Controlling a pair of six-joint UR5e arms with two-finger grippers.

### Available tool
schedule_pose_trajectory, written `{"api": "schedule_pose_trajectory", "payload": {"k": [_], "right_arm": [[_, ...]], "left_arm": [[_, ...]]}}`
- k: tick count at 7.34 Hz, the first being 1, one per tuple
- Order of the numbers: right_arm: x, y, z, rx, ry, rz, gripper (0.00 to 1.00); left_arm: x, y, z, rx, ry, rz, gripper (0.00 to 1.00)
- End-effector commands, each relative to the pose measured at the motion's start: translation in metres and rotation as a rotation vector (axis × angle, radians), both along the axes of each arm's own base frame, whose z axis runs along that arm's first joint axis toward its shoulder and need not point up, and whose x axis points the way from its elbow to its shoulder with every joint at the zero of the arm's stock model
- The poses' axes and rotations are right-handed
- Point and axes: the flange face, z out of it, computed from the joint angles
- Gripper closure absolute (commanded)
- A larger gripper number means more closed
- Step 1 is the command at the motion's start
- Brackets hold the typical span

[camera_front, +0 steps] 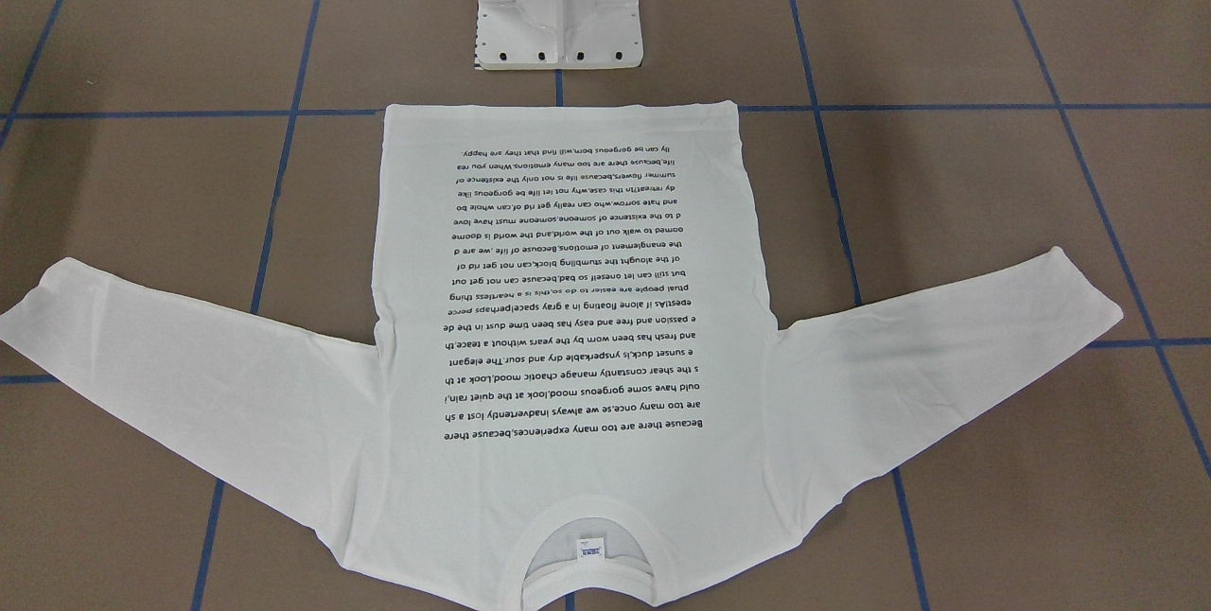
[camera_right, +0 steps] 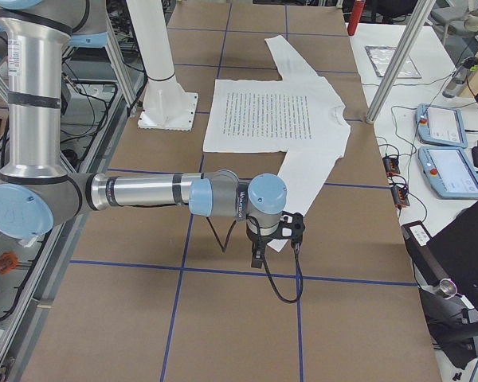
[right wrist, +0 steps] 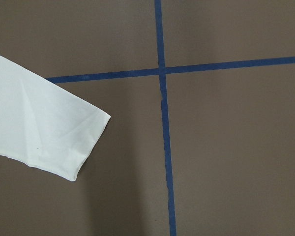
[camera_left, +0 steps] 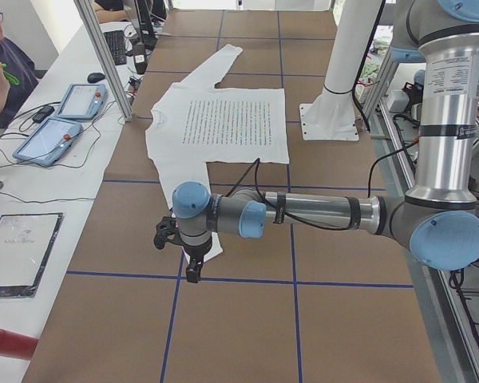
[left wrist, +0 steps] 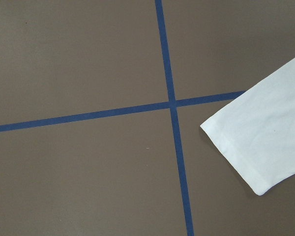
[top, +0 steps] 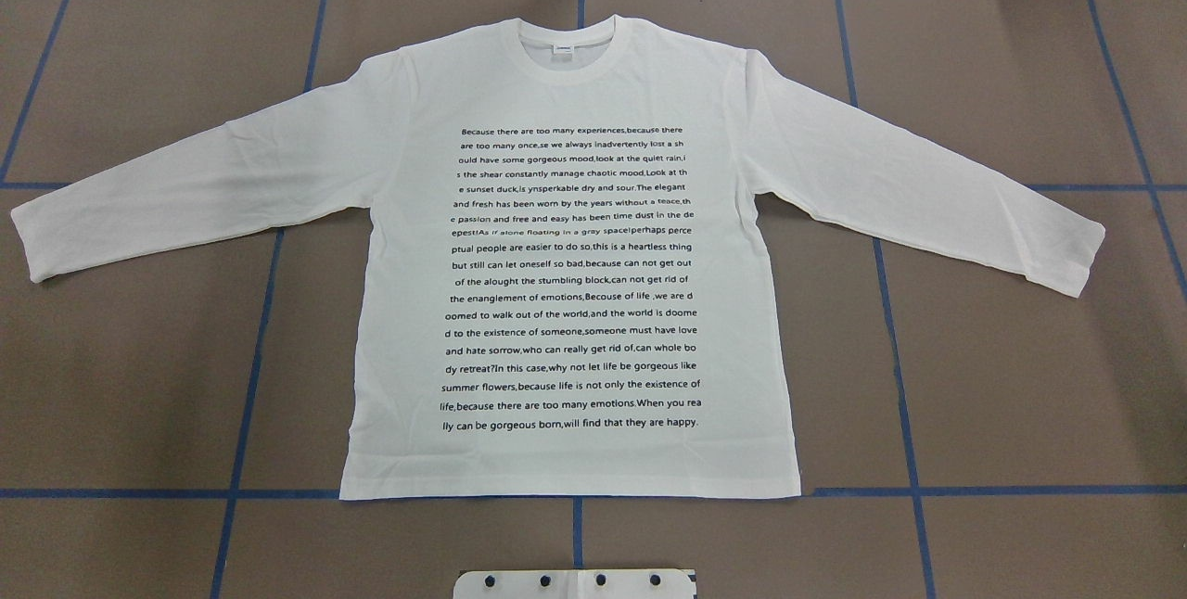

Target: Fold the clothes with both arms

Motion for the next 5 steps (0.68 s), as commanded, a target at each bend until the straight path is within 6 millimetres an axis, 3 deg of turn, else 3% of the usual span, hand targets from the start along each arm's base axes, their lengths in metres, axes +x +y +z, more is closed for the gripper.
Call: {"api": "schedule_pose_trajectory", "payload": {"k": [1,5], "right_arm": [[-0.001,0.0,-0.005,0.0,0.0,0.008,0.0],[-0.001,-0.005,-0.015,0.022,0.001,0.01,0.0]], "left_arm": [[0.0,0.0,-0.002,0.005,0.0,0.0,0.0],[0.001,-0.012,-0.025,0.074,0.007,-0.004,0.0]]}}
